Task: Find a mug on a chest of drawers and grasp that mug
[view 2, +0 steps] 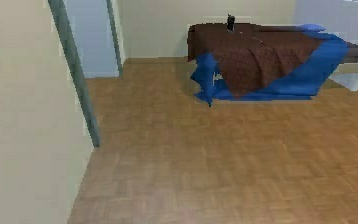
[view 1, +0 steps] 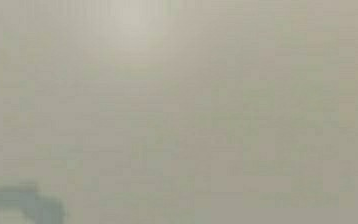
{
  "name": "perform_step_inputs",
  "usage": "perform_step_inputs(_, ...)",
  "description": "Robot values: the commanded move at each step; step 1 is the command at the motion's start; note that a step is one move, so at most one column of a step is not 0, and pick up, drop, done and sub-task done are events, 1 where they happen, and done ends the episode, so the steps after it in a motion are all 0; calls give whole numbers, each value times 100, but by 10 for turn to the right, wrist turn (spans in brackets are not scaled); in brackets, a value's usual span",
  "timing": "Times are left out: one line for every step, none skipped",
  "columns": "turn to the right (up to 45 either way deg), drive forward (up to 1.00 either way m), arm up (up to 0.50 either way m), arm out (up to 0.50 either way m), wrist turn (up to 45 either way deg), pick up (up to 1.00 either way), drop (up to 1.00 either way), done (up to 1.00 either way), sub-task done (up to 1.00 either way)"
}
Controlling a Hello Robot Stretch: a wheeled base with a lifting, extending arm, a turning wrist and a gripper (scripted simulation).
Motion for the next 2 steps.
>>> perform_step_inputs(450, 0, 0, 0, 0, 0, 0, 0, 0)
perform_step_inputs(450, 0, 0, 0, 0, 0, 0, 0, 0)
